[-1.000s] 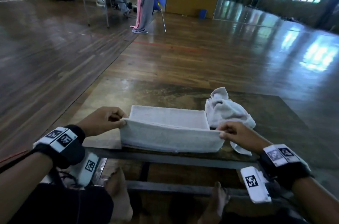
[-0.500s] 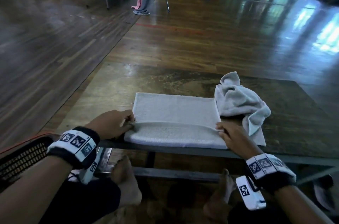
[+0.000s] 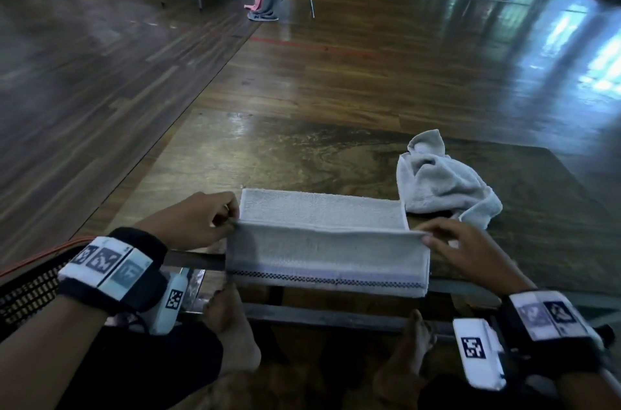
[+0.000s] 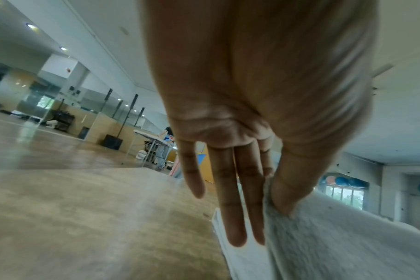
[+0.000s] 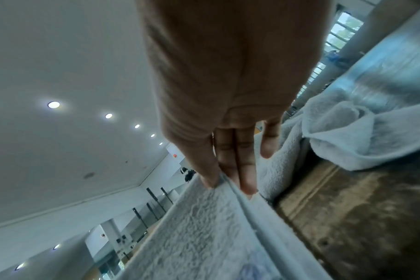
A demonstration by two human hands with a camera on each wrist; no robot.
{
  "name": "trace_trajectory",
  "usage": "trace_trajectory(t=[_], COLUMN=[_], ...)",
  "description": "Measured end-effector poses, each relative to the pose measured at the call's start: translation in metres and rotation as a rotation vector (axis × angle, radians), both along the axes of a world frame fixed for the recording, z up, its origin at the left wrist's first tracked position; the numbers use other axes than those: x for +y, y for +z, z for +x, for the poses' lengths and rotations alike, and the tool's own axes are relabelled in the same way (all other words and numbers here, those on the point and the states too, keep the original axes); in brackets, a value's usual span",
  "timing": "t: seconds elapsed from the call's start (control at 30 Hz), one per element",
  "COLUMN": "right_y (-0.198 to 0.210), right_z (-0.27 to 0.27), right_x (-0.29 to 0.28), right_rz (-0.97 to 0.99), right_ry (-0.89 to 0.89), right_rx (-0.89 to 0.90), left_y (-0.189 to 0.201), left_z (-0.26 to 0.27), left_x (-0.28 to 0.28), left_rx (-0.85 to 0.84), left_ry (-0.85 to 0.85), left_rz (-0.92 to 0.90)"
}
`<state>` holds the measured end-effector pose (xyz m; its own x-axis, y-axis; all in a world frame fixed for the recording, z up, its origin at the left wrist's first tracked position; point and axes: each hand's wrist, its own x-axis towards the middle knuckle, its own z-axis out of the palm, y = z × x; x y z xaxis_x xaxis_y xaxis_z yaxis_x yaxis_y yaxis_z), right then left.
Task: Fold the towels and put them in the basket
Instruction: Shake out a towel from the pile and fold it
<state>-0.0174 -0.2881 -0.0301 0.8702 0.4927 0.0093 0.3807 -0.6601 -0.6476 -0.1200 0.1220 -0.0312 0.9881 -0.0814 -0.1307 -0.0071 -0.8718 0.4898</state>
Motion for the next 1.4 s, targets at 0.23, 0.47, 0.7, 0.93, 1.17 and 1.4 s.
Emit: trace_trajectory(t=[0.23, 0.47, 0.7, 0.93, 1.17, 1.4], right_y=[-0.021, -0.035, -0.032, -0.03, -0.008, 0.019], right_z=[0.051, 0.073, 0.072, 0.07, 0.064, 0.06], right_x=[0.014, 0.027, 0.044, 0.05, 0.052, 0.051], right_rz=[-0.033, -0.266, -0.388, -0.51, -0.156, 0.153], right_ry=[-0.088, -0.109, -0.091, -0.055, -0.152, -0.33], right_rx=[0.023, -0.141, -0.292, -0.228, -0.617, -0.993], left_y=[-0.014, -0.03, -0.034, -0.031, -0.004, 0.028], left_z=[0.047, 0.069, 0.075, 0.071, 0.066, 0.054], left_x=[0.009, 0.001, -0.005, -0.01, -0.01, -0.013], left_rx=[0.023, 0.029, 0.006, -0.042, -0.457, -1.143], left_ry=[0.095, 0.158, 0.138, 0.133, 0.251, 0.391], left_rz=[0.003, 0.15, 0.274, 0.29, 0.225, 0.163])
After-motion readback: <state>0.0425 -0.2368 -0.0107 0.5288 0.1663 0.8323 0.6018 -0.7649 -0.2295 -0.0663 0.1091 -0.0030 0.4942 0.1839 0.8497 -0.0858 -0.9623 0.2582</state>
